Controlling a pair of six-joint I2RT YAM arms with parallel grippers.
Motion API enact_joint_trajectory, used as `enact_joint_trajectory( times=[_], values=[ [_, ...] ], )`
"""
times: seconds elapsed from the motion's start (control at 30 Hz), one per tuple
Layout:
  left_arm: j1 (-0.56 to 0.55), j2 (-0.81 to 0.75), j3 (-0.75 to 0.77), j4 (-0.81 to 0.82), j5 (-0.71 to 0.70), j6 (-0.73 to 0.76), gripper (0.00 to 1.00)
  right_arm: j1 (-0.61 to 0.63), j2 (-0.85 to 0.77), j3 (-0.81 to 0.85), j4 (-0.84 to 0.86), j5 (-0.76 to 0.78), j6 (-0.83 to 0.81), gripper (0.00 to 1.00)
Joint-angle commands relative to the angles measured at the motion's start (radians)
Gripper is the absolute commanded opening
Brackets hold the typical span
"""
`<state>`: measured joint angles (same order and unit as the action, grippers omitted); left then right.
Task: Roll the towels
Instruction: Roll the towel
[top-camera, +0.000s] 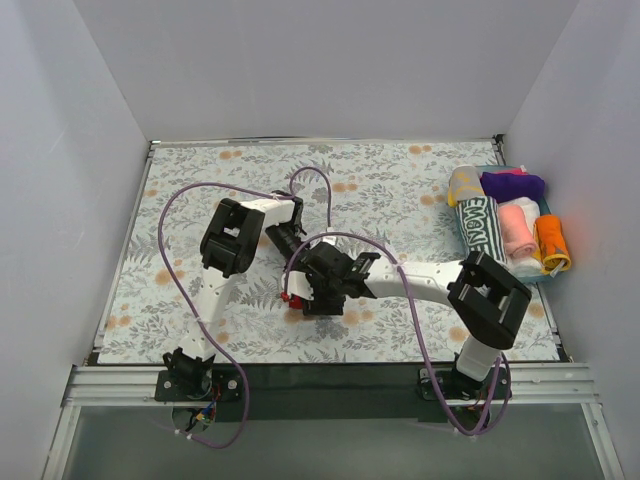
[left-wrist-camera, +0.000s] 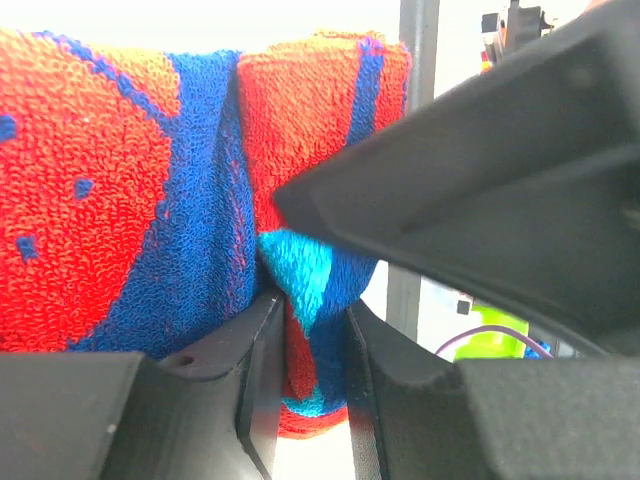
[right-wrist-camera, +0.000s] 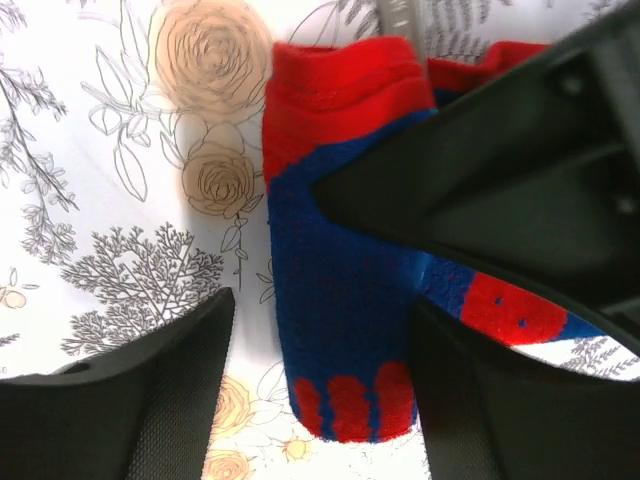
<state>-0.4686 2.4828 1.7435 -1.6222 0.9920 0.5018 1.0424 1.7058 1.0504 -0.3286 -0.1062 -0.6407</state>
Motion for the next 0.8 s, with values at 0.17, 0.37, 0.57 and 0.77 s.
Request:
enact_joint_trajectory(
  times=[0.17,0.37,0.57,0.77],
  values=[
    [0.054,0.015,-0.009,0.274,-0.167,0.034,0.30,0.007,0.044,-0.041,0.037,-0.022,-0.033,0.01],
    [0.192,-0.186,-0.079,0.282,-0.018,0.058,0.50,-0.048,0.063,0.023,-0.145,-0.245,-0.025,0.01],
    [0.396,-0.303,-0.097,0.228,0.054,0.106,0.54,-0.080,0.092,0.106,-0.269,-0.372,-0.024,0.01],
    [0.605,-0.491,-0.163,0.298,0.070,0.110,0.55,-0.160,0.213,0.273,-0.420,-0.553,0.041,0.01]
  ],
)
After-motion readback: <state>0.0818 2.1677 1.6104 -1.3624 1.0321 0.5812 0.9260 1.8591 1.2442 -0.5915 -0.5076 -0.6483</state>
